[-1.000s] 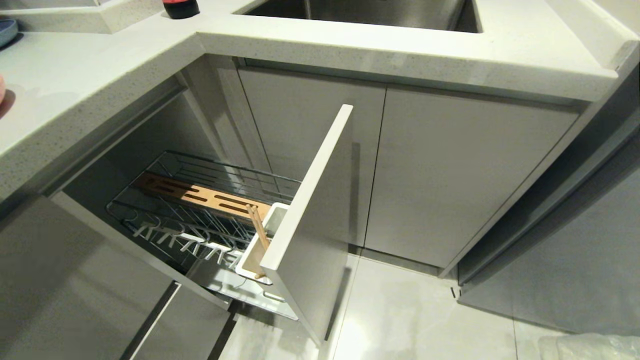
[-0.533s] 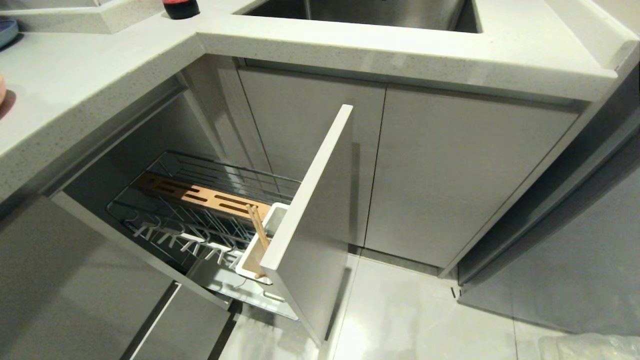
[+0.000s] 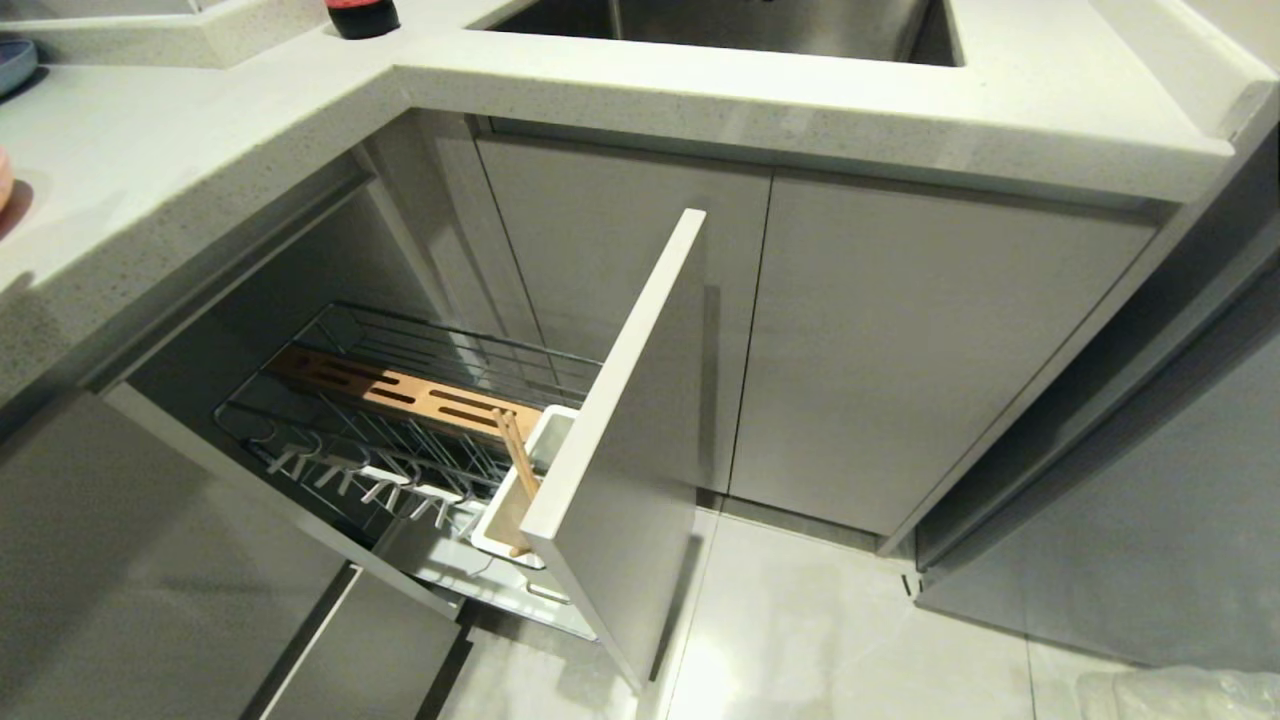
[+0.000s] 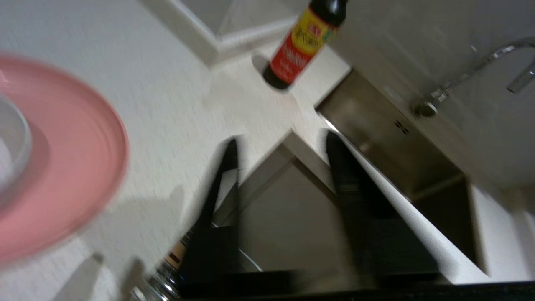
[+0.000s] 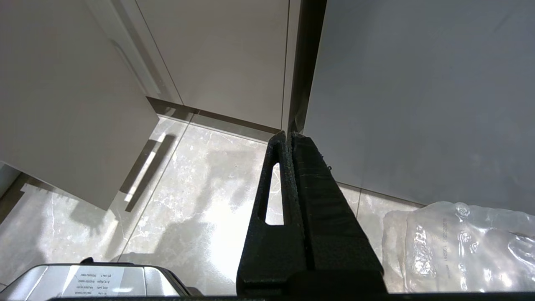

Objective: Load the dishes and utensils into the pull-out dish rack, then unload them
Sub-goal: Take the chopsticks out of the cupboard

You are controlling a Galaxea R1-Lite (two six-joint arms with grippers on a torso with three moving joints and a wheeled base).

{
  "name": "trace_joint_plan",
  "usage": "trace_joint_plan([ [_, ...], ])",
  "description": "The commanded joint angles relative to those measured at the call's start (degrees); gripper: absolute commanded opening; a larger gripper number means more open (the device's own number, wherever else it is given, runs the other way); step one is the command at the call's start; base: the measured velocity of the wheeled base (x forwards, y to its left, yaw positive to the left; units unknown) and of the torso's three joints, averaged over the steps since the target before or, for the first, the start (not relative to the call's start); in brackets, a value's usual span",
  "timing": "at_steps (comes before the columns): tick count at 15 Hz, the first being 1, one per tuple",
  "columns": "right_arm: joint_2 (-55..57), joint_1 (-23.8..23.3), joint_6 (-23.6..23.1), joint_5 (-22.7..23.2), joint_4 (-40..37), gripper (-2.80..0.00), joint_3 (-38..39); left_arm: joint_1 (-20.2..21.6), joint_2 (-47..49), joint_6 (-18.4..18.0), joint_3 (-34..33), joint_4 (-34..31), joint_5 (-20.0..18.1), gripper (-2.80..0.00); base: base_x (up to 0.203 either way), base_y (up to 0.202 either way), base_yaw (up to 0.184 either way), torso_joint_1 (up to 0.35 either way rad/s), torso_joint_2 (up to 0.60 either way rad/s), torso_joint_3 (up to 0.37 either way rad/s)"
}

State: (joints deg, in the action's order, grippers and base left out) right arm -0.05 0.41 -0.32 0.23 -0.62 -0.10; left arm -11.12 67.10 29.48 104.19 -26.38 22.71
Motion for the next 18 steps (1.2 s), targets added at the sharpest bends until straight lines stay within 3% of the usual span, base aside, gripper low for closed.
trace_joint_plan([
  [1,-0.04,0.02,-0.03,0.04,0.01,-2.80,0.01,-1.06,-2.02,2.76,-4.23,-0.43,-3.41,-2.80,0.000,0.000,0.000,0.000,0.00,0.000],
  [2,-0.04,0.02,-0.03,0.04,0.01,-2.80,0.01,-1.72,-1.93,3.07,-5.11,-1.20,-8.82,-2.80,0.000,0.000,0.000,0.000,0.00,0.000],
  [4,-0.04,0.02,-0.03,0.04,0.01,-2.80,0.01,-6.09,-0.38,2.97,-6.75,-3.98,-12.34,-2.80,0.000,0.000,0.000,0.000,0.00,0.000],
  [6,-0.04,0.02,-0.03,0.04,0.01,-2.80,0.01,-10.26,2.34,2.05,-7.84,-10.52,-12.94,-2.80,0.000,0.000,0.000,0.000,0.00,0.000],
  [9,-0.04,0.02,-0.03,0.04,0.01,-2.80,0.01,-12.60,8.24,-1.59,-7.69,-19.90,-12.98,-2.80,0.000,0.000,0.000,0.000,0.00,0.000],
  [12,-0.04,0.02,-0.03,0.04,0.01,-2.80,0.01,-12.62,13.89,-4.83,-7.05,-29.11,-12.57,-2.80,0.000,0.000,0.000,0.000,0.00,0.000],
  [14,-0.04,0.02,-0.03,0.04,0.01,-2.80,0.01,-11.66,17.98,-9.60,-7.05,-35.35,-12.70,-2.80,0.000,0.000,0.000,0.000,0.00,0.000],
  [18,-0.04,0.02,-0.03,0.04,0.01,-2.80,0.01,-10.31,25.71,-12.39,-6.44,-38.02,-15.31,-2.80,0.000,0.000,0.000,0.000,0.00,0.000],
])
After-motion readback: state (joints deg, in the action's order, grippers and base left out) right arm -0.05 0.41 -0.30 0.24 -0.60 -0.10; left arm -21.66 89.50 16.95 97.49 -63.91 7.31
